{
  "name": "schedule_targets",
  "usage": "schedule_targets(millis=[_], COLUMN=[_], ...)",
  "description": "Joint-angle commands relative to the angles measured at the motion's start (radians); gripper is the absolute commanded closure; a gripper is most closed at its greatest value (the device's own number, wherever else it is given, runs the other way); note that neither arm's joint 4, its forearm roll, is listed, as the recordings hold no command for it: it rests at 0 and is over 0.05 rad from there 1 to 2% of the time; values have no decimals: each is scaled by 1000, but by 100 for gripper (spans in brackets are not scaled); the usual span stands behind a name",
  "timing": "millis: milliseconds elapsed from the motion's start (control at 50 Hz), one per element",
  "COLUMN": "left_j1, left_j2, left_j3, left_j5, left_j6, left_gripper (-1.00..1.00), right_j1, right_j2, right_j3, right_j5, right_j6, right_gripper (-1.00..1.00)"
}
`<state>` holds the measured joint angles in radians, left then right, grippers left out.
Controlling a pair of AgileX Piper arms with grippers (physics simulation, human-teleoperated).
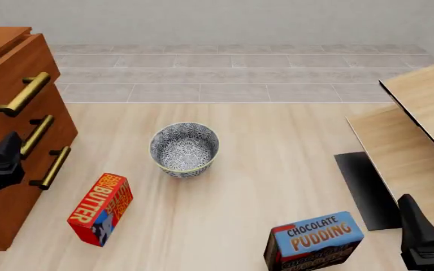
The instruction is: Close the top drawer of the cabinet and put the bowl on top of it.
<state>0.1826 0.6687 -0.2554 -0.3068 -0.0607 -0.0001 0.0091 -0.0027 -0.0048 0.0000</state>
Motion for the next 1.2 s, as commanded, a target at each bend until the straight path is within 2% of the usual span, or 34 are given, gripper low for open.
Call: schedule_targets(millis=[20, 440, 1200], left_j1=[32, 75, 134], left_j2=[41, 21, 108], left_j3=[9, -9, 4], left_j5=[-34, -14, -101], left_j6=[21, 24, 30], left_gripper=[-100, -100, -100], right_j1=[0, 0, 0], right_j2=[-2, -2, -2], right_j3=[-1, -1, -1], right_j5=[2, 2, 2], right_j6=[0, 0, 0], right_gripper=[-100, -100, -100])
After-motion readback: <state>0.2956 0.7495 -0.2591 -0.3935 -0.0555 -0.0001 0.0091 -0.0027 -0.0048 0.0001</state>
